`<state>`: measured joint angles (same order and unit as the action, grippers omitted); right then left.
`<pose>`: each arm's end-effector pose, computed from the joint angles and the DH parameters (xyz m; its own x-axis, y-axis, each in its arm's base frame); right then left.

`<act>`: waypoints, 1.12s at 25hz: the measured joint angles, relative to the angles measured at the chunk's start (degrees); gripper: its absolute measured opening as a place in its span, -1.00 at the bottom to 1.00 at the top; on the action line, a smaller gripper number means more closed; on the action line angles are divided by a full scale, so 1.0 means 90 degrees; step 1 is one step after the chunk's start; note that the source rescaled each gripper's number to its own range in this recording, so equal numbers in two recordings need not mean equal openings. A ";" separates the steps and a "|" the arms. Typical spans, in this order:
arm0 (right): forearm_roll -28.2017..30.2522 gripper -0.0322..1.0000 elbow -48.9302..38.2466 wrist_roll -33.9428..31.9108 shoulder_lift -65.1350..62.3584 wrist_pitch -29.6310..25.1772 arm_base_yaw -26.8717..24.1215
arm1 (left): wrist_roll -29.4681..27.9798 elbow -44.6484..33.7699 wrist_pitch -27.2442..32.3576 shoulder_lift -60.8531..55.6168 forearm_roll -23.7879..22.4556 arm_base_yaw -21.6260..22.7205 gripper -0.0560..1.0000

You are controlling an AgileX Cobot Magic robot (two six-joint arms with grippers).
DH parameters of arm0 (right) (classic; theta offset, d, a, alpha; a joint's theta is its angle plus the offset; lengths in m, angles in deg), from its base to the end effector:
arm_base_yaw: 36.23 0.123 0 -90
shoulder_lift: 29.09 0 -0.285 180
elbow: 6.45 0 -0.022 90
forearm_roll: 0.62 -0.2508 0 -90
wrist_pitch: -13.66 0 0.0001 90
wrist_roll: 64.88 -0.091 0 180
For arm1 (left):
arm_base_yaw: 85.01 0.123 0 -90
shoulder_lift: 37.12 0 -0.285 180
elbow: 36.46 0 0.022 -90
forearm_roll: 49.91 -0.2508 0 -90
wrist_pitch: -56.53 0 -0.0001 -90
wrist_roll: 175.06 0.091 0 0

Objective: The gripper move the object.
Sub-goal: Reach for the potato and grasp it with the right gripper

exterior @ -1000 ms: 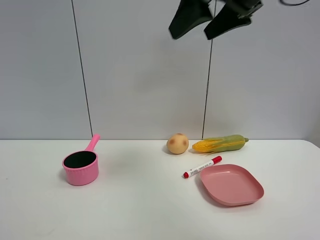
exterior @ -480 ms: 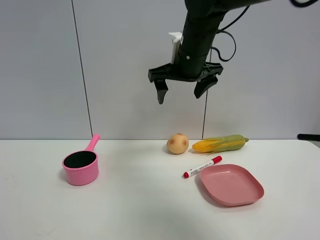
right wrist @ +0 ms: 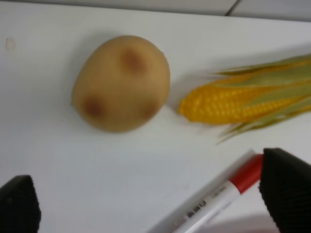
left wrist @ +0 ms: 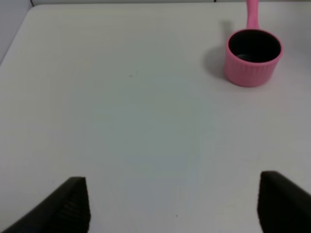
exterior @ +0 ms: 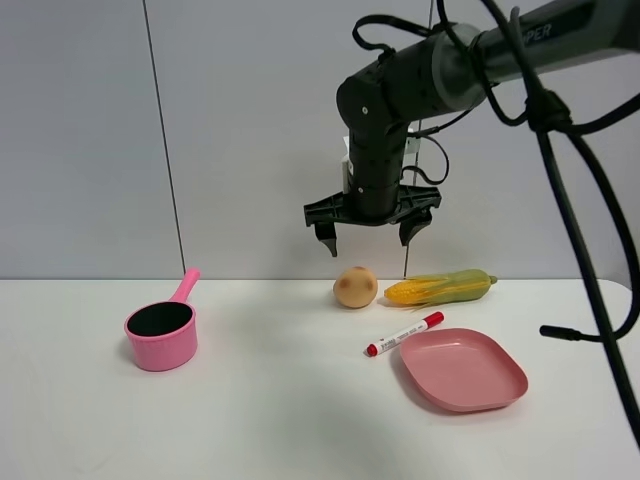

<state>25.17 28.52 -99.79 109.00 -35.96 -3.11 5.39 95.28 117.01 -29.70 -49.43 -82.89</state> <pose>0.4390 0.2504 0.2037 -0.8031 -0.1846 -0.5666 -0.1404 0.9826 -0.1213 -0.0062 -0.0009 0.2792 -0.4407 -0.0126 -0.8976 -0.0288 0.9996 0.0001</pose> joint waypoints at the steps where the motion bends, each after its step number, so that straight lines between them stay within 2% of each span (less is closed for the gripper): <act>1: 0.0006 1.00 0.0000 -0.0023 0.0080 0.0115 -0.0011 | 0.0000 0.0000 0.0000 0.0000 0.0000 0.0000 1.00; 6: 0.0085 1.00 0.0000 -0.0641 0.0440 0.0627 -0.0119 | 0.0000 0.0000 0.0000 0.0000 0.0000 0.0000 1.00; 11: 0.0709 1.00 0.0022 -0.1277 0.0595 0.0935 -0.0247 | 0.0000 0.0000 0.0000 0.0000 0.0000 0.0000 1.00; 19: 0.1008 1.00 0.0022 -0.1681 0.0909 0.1848 -0.0285 | 0.0000 0.0000 0.0000 0.0000 0.0000 0.0000 1.00; 28: 0.1751 1.00 0.0022 -0.2508 0.1145 0.2053 -0.0320 | 0.0000 0.0000 0.0000 0.0000 0.0000 0.0000 1.00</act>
<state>40.92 28.72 -122.36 119.31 -17.49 -5.99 5.39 95.28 117.01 -29.70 -49.43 -82.89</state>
